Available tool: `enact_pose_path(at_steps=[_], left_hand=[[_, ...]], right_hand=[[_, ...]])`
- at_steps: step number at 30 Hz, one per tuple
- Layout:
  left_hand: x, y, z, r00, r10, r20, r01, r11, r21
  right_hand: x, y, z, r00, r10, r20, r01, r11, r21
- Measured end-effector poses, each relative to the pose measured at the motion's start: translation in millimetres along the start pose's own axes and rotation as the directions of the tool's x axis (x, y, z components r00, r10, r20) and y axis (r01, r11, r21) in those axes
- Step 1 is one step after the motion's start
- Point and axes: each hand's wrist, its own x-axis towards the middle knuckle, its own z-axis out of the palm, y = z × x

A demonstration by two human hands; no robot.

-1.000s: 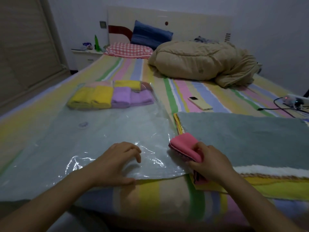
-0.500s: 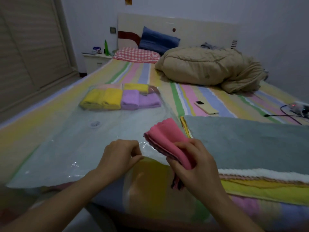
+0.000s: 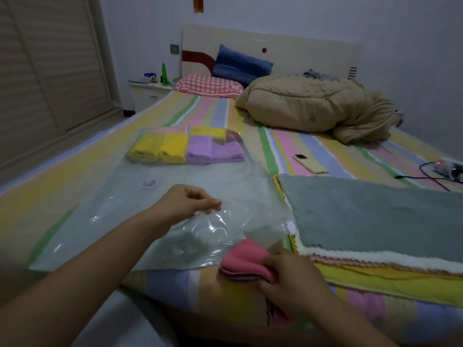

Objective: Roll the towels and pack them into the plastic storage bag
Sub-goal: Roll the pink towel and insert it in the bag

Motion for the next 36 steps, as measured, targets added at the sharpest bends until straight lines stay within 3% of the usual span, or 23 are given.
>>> enact_pose_path(at_steps=[3, 5, 7, 9, 12, 14, 15, 17, 18, 19, 21, 23, 25, 29, 33, 36], left_hand=[[-3.9, 7.3, 6.7, 0.994, 0.103, 0.032, -0.104, 0.995, 0.011], [-5.7, 10.2, 8.5, 0.985, 0.168, 0.046, -0.17, 0.984, 0.051], [-6.2, 14.2, 7.7, 0.974, 0.222, 0.045, -0.225, 0.97, 0.094], [-6.7, 21.0, 5.1, 0.963, 0.266, 0.043, -0.269, 0.956, 0.118], [-4.0, 33.2, -0.8, 0.954, 0.289, 0.084, -0.297, 0.949, 0.107], [-0.1, 40.4, -4.9, 0.952, 0.266, 0.153, -0.281, 0.956, 0.089], [2.6, 43.9, -7.5, 0.953, 0.244, 0.179, -0.264, 0.96, 0.098], [13.4, 46.6, -15.9, 0.963, 0.201, 0.179, -0.221, 0.97, 0.099], [22.1, 44.7, -21.6, 0.972, 0.185, 0.146, -0.198, 0.977, 0.079], [32.6, 40.4, -28.2, 0.981, 0.172, 0.087, -0.177, 0.983, 0.055], [58.9, 24.9, -41.7, 0.984, 0.157, -0.079, -0.155, 0.987, 0.029], [88.1, 6.0, -54.0, 0.962, 0.177, -0.206, -0.158, 0.982, 0.106], [118.8, -16.5, -64.7, 0.934, 0.211, -0.288, -0.137, 0.957, 0.255], [171.3, -61.8, -88.2, 0.877, 0.319, -0.359, -0.046, 0.799, 0.6], [210.1, -105.8, -100.5, 0.897, 0.296, -0.328, 0.074, 0.631, 0.772], [219.2, -125.8, -100.9, 0.914, 0.275, -0.3, 0.091, 0.581, 0.809]], right_hand=[[-0.4, -14.6, -12.6, 1.0, -0.015, 0.019, 0.014, 0.999, 0.043], [4.4, -31.4, -23.0, 0.999, -0.048, 0.013, 0.045, 0.981, 0.187], [17.9, -47.4, -29.5, 1.0, -0.021, -0.014, 0.024, 0.951, 0.31], [38.2, -57.6, -31.7, 0.999, 0.032, -0.024, -0.022, 0.945, 0.326], [80.5, -62.6, -26.8, 0.992, 0.1, 0.078, -0.123, 0.901, 0.417], [117.4, -63.0, -15.7, 0.991, 0.121, 0.059, -0.135, 0.879, 0.458], [136.2, -61.4, -8.0, 0.984, 0.161, 0.076, -0.177, 0.835, 0.521], [167.8, -58.2, 6.9, 0.936, 0.226, 0.269, -0.35, 0.554, 0.755], [183.1, -53.0, 16.7, 0.924, 0.26, 0.281, -0.374, 0.461, 0.804], [195.3, -49.8, 23.0, 0.92, 0.335, 0.204, -0.351, 0.468, 0.811], [218.9, -43.7, 32.1, 0.864, 0.502, -0.031, -0.368, 0.673, 0.641], [240.9, -43.2, 33.5, 0.845, 0.502, -0.184, -0.383, 0.808, 0.448], [269.2, -42.4, 33.2, 0.871, 0.432, -0.234, -0.323, 0.862, 0.39], [335.0, -40.4, 30.1, 0.835, 0.432, -0.342, -0.335, 0.891, 0.306], [406.0, -21.9, 31.3, 0.808, 0.481, -0.339, -0.34, 0.852, 0.398], [454.9, -12.1, 36.6, 0.744, 0.584, -0.327, -0.431, 0.792, 0.432]])
